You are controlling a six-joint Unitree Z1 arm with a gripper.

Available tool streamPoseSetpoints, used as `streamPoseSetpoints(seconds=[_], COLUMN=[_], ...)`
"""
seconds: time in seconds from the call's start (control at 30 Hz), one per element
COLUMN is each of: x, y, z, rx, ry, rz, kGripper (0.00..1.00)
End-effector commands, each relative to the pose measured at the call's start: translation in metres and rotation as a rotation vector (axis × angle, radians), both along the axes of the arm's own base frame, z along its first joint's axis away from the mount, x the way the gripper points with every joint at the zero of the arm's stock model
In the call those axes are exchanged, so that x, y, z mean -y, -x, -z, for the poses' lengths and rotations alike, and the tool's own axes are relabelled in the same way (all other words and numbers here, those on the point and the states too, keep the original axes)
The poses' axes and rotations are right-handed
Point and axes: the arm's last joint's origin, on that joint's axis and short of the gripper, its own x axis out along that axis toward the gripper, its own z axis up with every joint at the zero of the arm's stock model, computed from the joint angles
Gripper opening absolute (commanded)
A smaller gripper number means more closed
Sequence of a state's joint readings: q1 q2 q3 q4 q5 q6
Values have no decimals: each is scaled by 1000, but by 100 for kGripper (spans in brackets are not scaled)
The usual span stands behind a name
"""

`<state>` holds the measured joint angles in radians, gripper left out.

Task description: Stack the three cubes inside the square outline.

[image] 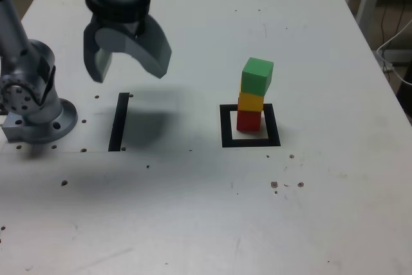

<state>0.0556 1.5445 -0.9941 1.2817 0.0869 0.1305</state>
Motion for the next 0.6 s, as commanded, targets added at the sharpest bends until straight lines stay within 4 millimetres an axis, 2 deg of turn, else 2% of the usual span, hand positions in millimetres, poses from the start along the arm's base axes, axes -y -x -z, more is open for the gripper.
streamPoseSetpoints(seconds=[0.0, 0.57], x=[-1, 1], y=[6, 26], z=[6, 35], rx=[2, -24], ry=[8, 58], rz=[-15, -42], kGripper=[100, 100])
